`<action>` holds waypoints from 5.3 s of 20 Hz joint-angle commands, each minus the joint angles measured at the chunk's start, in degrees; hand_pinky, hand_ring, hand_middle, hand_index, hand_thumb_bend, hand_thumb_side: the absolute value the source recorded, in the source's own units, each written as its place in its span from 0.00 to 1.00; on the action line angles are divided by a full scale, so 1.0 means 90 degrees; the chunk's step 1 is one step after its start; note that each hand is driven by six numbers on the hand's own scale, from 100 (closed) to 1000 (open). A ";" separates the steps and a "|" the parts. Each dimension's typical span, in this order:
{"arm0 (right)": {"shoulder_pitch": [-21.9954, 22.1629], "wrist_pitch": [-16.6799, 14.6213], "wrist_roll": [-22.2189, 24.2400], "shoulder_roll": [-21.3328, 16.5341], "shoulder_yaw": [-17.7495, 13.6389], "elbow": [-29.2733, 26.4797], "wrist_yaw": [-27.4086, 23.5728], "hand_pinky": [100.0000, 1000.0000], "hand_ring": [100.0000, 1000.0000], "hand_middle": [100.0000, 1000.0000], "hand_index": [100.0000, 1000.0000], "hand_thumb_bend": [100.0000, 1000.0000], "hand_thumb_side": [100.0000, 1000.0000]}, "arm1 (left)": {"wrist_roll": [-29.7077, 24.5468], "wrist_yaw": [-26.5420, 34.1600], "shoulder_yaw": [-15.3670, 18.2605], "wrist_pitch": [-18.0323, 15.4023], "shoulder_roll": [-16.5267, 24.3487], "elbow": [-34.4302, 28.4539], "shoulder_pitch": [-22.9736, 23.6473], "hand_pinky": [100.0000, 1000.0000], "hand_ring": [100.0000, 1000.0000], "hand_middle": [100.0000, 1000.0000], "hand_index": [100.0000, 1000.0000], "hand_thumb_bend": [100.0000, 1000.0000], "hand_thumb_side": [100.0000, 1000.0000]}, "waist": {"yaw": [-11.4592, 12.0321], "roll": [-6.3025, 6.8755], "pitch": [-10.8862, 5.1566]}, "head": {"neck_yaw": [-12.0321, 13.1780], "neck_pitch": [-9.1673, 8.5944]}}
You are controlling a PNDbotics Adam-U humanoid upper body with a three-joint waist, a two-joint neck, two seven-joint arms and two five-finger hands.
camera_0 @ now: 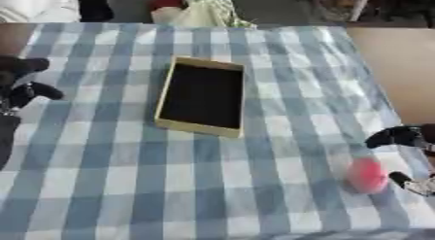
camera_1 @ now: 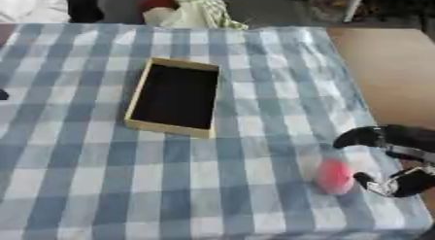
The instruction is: Pick up objects on the table and place them in the box.
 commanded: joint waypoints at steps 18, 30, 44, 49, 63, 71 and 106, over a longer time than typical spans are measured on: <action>-0.0233 -0.0158 0.0611 -0.0016 0.0247 0.0155 0.0167 0.86 0.86 0.84 0.89 0.00 0.34 | -0.0098 0.0007 -0.0018 0.0004 0.0063 -0.0122 -0.0044 0.64 0.83 0.69 0.70 0.00 0.56 | 0.0040 0.0025 -0.0032 | -0.0040 0.0054; -0.0255 -0.0212 0.0576 -0.0066 0.0220 0.0145 0.0183 0.81 0.73 0.58 0.72 0.00 0.26 | -0.0114 0.0021 -0.0019 0.0002 0.0060 -0.0122 -0.0064 0.64 0.84 0.69 0.70 0.00 0.56 | 0.0041 0.0033 -0.0020 | -0.0023 0.0079; -0.0257 -0.0029 0.0029 -0.0052 0.0104 0.0124 0.0288 0.73 0.50 0.35 0.53 0.00 0.00 | -0.0112 0.0008 -0.0009 0.0019 0.0050 -0.0122 -0.0049 0.64 0.84 0.69 0.70 0.00 0.56 | 0.0029 0.0025 -0.0027 | -0.0017 0.0099; -0.0226 0.0122 -0.0348 -0.0091 -0.0009 0.0093 0.0285 0.69 0.43 0.32 0.51 0.00 0.00 | -0.0114 -0.0003 -0.0003 0.0032 0.0051 -0.0122 -0.0031 0.64 0.84 0.69 0.70 0.00 0.55 | 0.0008 0.0015 -0.0038 | -0.0005 0.0099; -0.0591 0.0300 -0.0496 -0.0277 -0.0270 -0.0184 -0.0120 0.67 0.41 0.31 0.50 0.00 0.00 | -0.0120 -0.0010 0.0002 0.0052 0.0056 -0.0122 -0.0008 0.64 0.84 0.69 0.70 0.00 0.55 | -0.0006 -0.0002 -0.0055 | 0.0022 0.0099; -0.1296 0.0438 -0.0730 -0.0348 -0.0264 -0.0264 0.0009 0.71 0.42 0.32 0.51 0.00 0.00 | -0.0143 -0.0003 -0.0020 0.0065 0.0053 -0.0122 -0.0019 0.64 0.84 0.69 0.70 0.00 0.56 | 0.0037 -0.0011 -0.0055 | 0.0021 0.0094; -0.6395 0.0337 -0.1348 0.3453 0.0931 0.3182 0.4238 0.79 0.45 0.37 0.47 0.00 0.00 | -0.0198 0.0281 -0.0164 0.0177 -0.0169 -0.0122 -0.0250 0.64 0.84 0.69 0.70 0.00 0.56 | 0.0586 0.0145 0.0027 | -0.0425 -0.0010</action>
